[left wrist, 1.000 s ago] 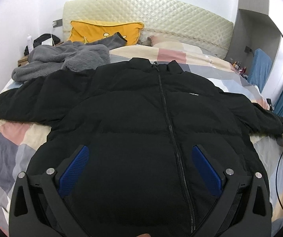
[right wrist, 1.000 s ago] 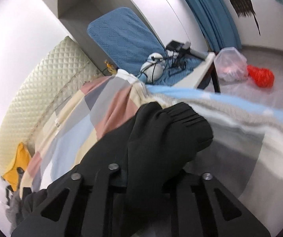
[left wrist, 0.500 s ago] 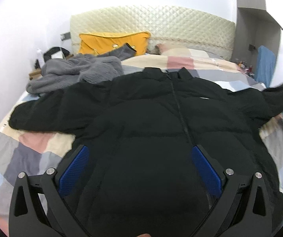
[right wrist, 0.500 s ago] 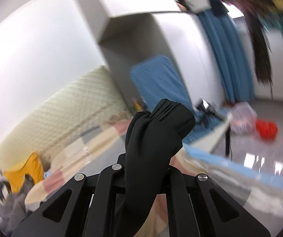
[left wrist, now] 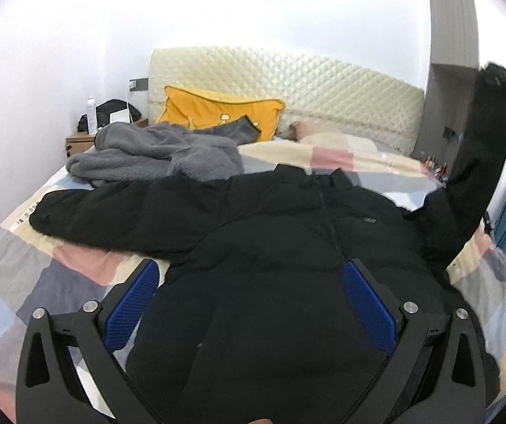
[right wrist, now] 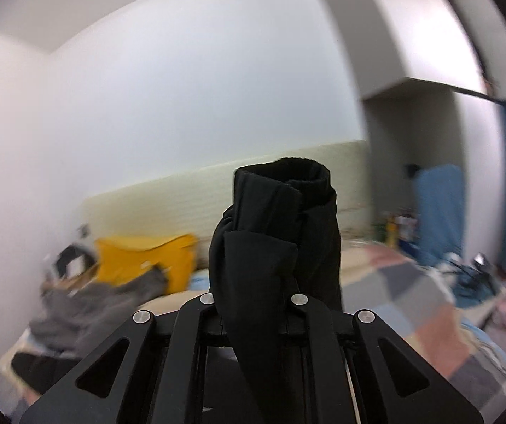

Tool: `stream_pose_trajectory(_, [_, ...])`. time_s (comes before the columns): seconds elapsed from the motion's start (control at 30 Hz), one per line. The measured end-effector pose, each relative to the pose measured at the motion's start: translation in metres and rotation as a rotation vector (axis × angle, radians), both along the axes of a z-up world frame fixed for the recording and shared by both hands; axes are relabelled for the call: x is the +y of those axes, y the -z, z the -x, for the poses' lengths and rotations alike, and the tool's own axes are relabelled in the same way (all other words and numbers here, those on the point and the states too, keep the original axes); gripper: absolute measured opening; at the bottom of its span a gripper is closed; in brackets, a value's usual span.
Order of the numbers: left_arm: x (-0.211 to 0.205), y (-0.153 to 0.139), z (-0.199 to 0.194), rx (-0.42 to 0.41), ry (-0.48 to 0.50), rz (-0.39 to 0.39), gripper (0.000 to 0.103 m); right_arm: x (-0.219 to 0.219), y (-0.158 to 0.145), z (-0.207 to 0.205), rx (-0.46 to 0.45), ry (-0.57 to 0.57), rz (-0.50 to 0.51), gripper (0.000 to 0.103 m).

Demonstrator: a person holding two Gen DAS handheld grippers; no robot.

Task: Fold large clothes
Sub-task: 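Fold the held sleeve across the jacket body with the right gripper, release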

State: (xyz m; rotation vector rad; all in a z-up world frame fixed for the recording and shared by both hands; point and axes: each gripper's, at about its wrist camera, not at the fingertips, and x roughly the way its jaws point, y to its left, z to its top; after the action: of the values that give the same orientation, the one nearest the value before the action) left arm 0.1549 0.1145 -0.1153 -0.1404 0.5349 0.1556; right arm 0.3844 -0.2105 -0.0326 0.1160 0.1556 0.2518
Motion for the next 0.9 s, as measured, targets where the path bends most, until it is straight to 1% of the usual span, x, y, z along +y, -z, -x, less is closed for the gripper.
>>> stream_pose_trajectory(0.07, [0.004, 0.006, 0.000, 0.021, 0.007, 0.000, 0.103, 0.039, 0.002, 0.001, 0.007, -0.062, 0.039, 0.008])
stream_pose_trajectory(0.17, [0.008, 0.014, 0.003, 0.046, 0.040, -0.013, 0.103, 0.104, 0.015, 0.006, 0.020, -0.181, 0.089, 0.008])
stream_pose_trajectory(0.2, [0.011, 0.016, 0.005, 0.046, 0.048, -0.022, 0.103, 0.114, 0.018, 0.006, 0.027, -0.206, 0.093, 0.008])
stream_pose_trajectory(0.23, [0.016, 0.019, 0.007, 0.050, 0.042, -0.023, 0.103, 0.133, 0.024, 0.007, 0.037, -0.245, 0.101, 0.008])
stream_pose_trajectory(0.27, [0.020, 0.022, 0.008, 0.057, 0.037, -0.014, 0.103, 0.152, 0.031, 0.008, 0.048, -0.281, 0.112, 0.008])
stream_pose_trajectory(0.33, [0.033, 0.026, 0.007, 0.076, 0.029, 0.046, 0.103, 0.182, 0.044, 0.007, 0.068, -0.321, 0.139, 0.008])
stream_pose_trajectory(0.4, [0.040, 0.027, 0.006, 0.079, 0.026, 0.082, 0.103, 0.208, 0.067, 0.008, 0.094, -0.332, 0.134, 0.009])
stream_pose_trajectory(0.47, [0.046, 0.029, 0.006, 0.084, 0.016, 0.092, 0.103, 0.234, 0.101, 0.005, 0.149, -0.371, 0.113, 0.010])
stream_pose_trajectory(0.5, [0.048, 0.030, 0.006, 0.087, 0.010, 0.098, 0.103, 0.247, 0.109, 0.007, 0.161, -0.384, 0.114, 0.010])
stream_pose_trajectory(0.57, [0.052, 0.033, 0.007, 0.090, 0.007, 0.121, 0.103, 0.276, 0.144, 0.004, 0.218, -0.429, 0.132, 0.010])
stream_pose_trajectory(0.7, [0.061, 0.038, 0.006, 0.091, -0.003, 0.135, 0.103, 0.315, 0.198, 0.006, 0.307, -0.464, 0.154, 0.012])
stream_pose_trajectory(0.77, [0.069, 0.042, 0.004, 0.104, -0.024, 0.151, 0.103, 0.333, 0.230, 0.001, 0.382, -0.468, 0.200, 0.012])
stream_pose_trajectory(0.83, [0.076, 0.045, 0.002, 0.108, -0.034, 0.176, 0.103, 0.341, 0.254, -0.004, 0.429, -0.478, 0.231, 0.012])
stream_pose_trajectory(0.9, [0.079, 0.047, 0.001, 0.107, -0.041, 0.176, 0.103, 0.349, 0.277, -0.008, 0.475, -0.480, 0.276, 0.012])
